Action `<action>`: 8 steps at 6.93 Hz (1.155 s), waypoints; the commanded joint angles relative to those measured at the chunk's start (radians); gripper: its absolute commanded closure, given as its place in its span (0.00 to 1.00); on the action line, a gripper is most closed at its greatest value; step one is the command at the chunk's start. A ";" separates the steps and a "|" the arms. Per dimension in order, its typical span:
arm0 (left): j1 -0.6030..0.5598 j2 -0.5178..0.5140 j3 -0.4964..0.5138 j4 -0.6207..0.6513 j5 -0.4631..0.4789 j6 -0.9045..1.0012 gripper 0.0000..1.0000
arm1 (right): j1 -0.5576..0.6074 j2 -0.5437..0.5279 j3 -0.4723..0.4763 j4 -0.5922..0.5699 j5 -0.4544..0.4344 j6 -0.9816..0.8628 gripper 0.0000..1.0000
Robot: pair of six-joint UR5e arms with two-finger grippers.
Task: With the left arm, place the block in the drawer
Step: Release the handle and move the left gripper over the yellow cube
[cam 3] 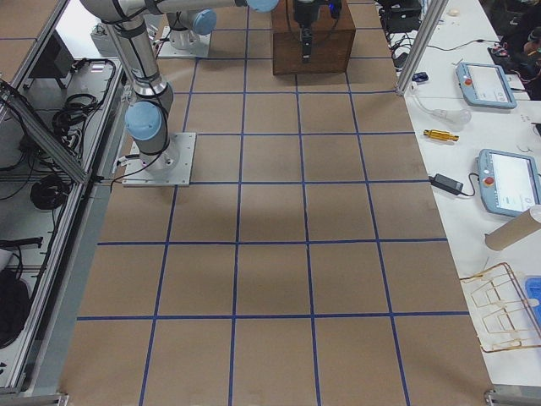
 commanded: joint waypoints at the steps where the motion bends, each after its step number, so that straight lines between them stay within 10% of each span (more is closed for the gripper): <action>1: 0.045 -0.001 -0.067 0.072 -0.013 0.189 0.00 | 0.000 0.000 0.000 0.000 0.001 0.000 0.00; 8: 0.088 -0.035 -0.072 0.027 -0.017 0.360 0.00 | 0.001 -0.001 0.000 0.000 0.001 0.000 0.00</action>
